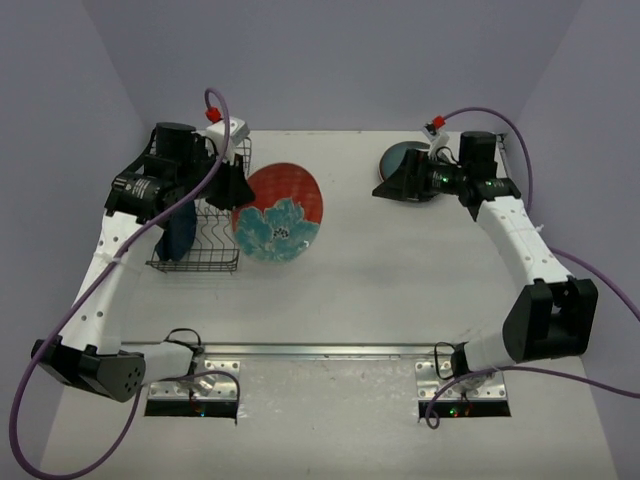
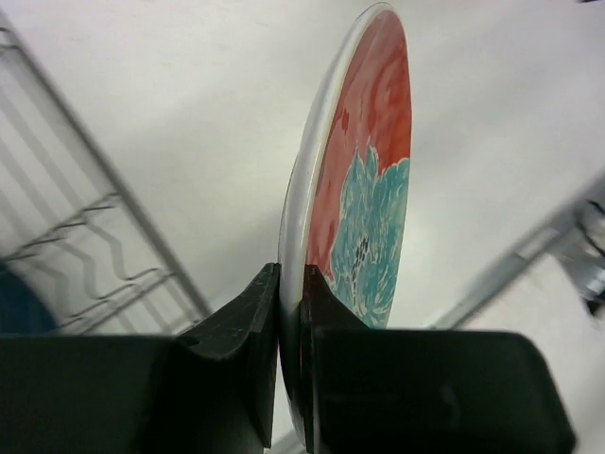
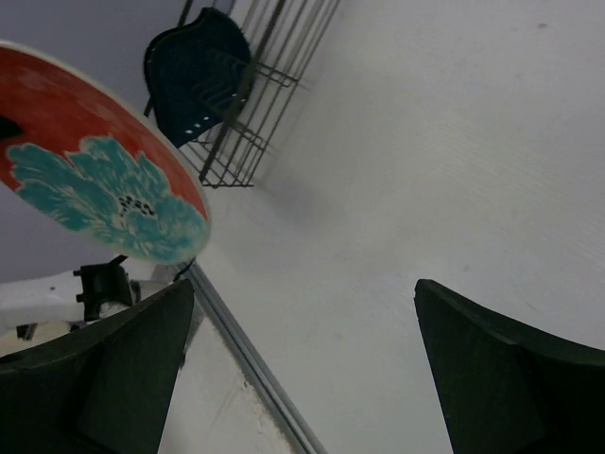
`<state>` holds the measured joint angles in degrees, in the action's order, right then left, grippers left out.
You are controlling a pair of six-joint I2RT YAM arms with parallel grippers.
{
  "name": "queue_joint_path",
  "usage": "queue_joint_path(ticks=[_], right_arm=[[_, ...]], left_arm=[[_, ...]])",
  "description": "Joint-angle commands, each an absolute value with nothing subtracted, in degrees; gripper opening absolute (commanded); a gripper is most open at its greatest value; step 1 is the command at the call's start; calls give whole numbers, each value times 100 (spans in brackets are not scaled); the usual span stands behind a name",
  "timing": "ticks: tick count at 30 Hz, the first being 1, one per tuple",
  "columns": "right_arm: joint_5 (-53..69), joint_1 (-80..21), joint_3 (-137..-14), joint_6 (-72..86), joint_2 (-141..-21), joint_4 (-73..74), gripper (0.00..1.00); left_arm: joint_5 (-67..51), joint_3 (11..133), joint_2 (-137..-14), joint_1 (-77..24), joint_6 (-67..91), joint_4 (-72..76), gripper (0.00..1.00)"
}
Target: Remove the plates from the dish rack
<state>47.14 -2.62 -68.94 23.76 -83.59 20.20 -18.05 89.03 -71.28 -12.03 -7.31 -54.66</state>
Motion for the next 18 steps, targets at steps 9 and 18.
queue_joint_path(ticks=[9, 18], right_arm=[[5468, -2025, -6697, 2903, -8236, 567, 95], [5369, -2548, -6889, 2775, -8733, 835, 49]], left_arm=[[-5418, 8331, -6903, -503, 436, -4127, 0], [-5615, 8236, -6969, -457, 475, -4035, 0]])
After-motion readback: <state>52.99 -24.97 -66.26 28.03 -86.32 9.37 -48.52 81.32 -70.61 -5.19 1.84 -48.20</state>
